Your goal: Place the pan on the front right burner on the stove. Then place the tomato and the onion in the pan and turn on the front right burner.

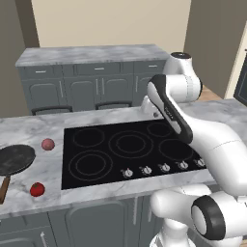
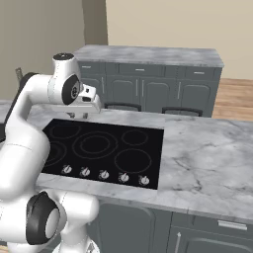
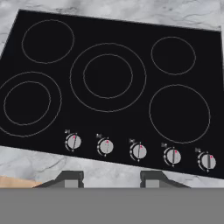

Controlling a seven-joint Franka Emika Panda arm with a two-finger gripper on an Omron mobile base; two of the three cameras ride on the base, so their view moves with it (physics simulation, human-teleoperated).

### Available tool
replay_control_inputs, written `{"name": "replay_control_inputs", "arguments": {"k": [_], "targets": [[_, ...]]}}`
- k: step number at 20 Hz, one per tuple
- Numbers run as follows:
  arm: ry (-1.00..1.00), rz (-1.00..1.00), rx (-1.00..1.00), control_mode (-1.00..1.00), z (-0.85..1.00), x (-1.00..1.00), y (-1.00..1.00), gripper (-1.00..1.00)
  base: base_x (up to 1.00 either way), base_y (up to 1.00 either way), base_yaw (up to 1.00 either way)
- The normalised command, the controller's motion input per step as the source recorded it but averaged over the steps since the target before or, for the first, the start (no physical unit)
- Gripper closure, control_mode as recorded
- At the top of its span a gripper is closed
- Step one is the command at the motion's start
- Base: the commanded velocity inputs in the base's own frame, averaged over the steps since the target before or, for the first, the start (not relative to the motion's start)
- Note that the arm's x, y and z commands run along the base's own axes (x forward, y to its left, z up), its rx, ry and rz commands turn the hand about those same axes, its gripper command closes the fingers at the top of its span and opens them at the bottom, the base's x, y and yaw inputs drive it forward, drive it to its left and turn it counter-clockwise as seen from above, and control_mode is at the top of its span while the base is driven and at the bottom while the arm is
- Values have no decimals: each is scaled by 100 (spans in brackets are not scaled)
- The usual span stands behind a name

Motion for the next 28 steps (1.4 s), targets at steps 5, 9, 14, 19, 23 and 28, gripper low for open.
{"name": "replay_control_inputs", "arguments": {"k": [5, 9, 14, 19, 23, 28], "targets": [[0, 0, 0, -100, 0, -1, 7, -100, 0, 0, 0], [0, 0, 0, -100, 0, 0, 23, -100, 0, 0, 0], [0, 0, 0, -100, 0, -8, 33, -100, 0, 0, 0], [0, 0, 0, -100, 0, -14, 44, -100, 0, 0, 0], [0, 0, 0, -100, 0, -18, 49, -100, 0, 0, 0], [0, 0, 0, -100, 0, -20, 51, -100, 0, 0, 0]]}}
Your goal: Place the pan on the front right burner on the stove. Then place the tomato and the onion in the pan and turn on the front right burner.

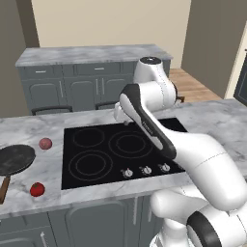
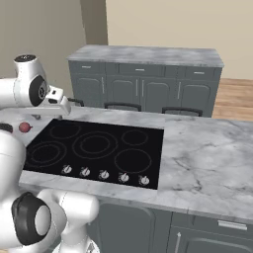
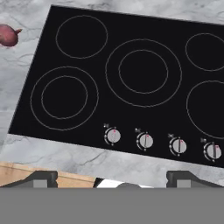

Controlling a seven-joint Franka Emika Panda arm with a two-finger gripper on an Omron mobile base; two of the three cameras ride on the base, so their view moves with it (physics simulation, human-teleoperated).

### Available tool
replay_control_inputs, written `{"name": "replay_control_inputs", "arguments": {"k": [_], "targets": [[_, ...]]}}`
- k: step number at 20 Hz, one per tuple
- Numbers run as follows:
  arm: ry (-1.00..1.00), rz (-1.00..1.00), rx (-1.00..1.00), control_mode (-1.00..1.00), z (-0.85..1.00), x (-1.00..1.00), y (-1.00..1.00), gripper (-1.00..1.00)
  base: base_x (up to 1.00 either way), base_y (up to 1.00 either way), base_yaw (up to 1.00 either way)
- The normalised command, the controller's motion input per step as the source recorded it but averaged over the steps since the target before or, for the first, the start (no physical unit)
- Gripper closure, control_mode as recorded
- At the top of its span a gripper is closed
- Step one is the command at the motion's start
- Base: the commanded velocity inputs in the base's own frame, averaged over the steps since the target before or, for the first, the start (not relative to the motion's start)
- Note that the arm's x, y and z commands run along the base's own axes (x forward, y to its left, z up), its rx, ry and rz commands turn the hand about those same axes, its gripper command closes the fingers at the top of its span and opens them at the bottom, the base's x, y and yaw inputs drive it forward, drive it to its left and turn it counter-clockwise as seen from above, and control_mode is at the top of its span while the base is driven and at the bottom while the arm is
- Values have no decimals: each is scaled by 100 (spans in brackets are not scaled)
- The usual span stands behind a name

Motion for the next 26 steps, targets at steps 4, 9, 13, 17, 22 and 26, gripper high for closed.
{"name": "replay_control_inputs", "arguments": {"k": [4, 9, 13, 17, 22, 26], "targets": [[0, 0, 0, -100, 0, -19, 53, -100, 0, 0, 0], [0, 0, 0, -100, 0, -18, 54, -100, 0, 0, 0], [3, 0, 1, -100, -3, -11, 52, -100, 0, 0, 0], [2, 0, 2, -100, -13, -18, 47, -100, 0, 0, 0], [0, 0, 4, -100, -42, -16, 24, -100, 0, 0, 0], [-3, 0, 10, -100, -42, -1, 11, -100, 0, 0, 0]]}}
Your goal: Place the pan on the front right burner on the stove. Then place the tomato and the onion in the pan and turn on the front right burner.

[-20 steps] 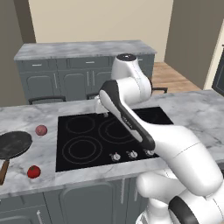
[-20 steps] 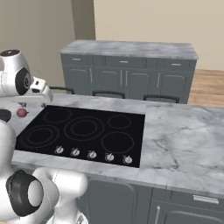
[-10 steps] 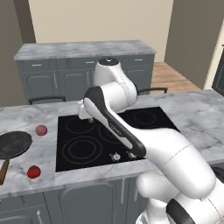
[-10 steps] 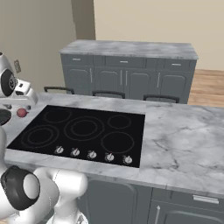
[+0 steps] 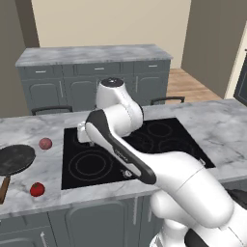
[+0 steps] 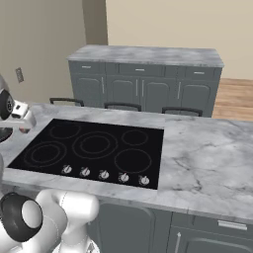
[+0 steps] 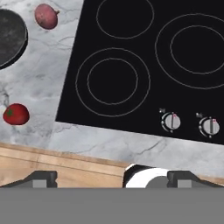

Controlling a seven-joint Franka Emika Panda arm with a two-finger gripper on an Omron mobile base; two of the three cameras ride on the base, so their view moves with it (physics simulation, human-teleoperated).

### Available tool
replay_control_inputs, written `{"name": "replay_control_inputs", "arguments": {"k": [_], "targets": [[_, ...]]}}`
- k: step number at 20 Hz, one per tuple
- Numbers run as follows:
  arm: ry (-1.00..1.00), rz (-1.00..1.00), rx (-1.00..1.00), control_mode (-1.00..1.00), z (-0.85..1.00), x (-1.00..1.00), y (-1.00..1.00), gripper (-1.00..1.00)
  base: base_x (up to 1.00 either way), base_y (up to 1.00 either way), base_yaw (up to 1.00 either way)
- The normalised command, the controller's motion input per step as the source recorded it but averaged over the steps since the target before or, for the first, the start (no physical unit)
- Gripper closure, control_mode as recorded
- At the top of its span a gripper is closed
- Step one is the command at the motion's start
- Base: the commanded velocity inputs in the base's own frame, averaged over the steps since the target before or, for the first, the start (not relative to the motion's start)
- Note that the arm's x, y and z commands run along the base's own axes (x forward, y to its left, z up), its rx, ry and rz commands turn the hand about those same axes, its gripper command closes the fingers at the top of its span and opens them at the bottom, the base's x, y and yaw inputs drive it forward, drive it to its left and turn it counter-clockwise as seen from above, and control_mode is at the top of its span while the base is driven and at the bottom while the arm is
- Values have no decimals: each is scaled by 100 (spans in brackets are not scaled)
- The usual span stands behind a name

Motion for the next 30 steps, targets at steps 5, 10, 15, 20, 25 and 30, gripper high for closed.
{"name": "replay_control_inputs", "arguments": {"k": [5, 10, 15, 20, 25, 30], "targets": [[0, 6, 26, -100, -13, 0, 17, -100, 0, 0, 0], [0, 3, 12, -100, -7, 0, 39, -100, 0, 0, 0], [2, 0, 0, -100, 0, 0, 52, -100, 0, 0, 0], [4, 0, 0, -100, -3, 0, 50, -100, 0, 0, 0], [2, 0, 0, -100, -14, 0, 51, -100, 0, 0, 0], [0, 1, 0, -100, -26, 0, 42, -100, 0, 0, 0]]}}
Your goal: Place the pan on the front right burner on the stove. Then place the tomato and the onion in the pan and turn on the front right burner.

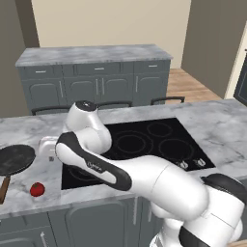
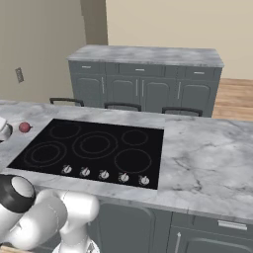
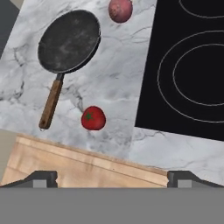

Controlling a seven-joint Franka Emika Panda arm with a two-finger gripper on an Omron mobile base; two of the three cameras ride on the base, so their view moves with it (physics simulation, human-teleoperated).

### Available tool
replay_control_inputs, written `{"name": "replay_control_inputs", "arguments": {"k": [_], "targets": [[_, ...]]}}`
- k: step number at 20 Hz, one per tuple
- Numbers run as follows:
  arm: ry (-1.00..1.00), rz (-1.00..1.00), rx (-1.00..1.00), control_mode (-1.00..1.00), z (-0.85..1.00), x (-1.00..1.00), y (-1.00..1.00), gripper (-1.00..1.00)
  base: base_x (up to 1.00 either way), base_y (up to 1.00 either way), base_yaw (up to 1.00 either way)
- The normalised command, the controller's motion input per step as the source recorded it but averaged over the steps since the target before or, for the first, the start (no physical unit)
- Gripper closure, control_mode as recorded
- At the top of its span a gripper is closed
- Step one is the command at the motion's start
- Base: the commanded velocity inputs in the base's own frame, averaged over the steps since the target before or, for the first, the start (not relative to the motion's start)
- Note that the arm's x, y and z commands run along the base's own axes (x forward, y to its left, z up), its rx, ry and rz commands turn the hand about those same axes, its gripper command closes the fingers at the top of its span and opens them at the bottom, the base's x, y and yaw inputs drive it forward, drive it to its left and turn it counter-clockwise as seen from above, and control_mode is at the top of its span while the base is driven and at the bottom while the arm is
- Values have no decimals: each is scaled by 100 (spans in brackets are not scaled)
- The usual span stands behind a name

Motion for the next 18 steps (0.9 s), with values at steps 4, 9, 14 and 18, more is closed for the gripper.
{"name": "replay_control_inputs", "arguments": {"k": [4, 9, 14, 18], "targets": [[0, 2, 0, -100, -19, 1, 40, -100, 0, 0, 0], [3, 1, 0, -100, -12, 11, 43, -100, 0, 0, 0], [1, 0, 0, -100, -15, 8, 38, -100, 0, 0, 0], [0, 0, 0, -100, -16, 1, 33, -100, 0, 0, 0]]}}
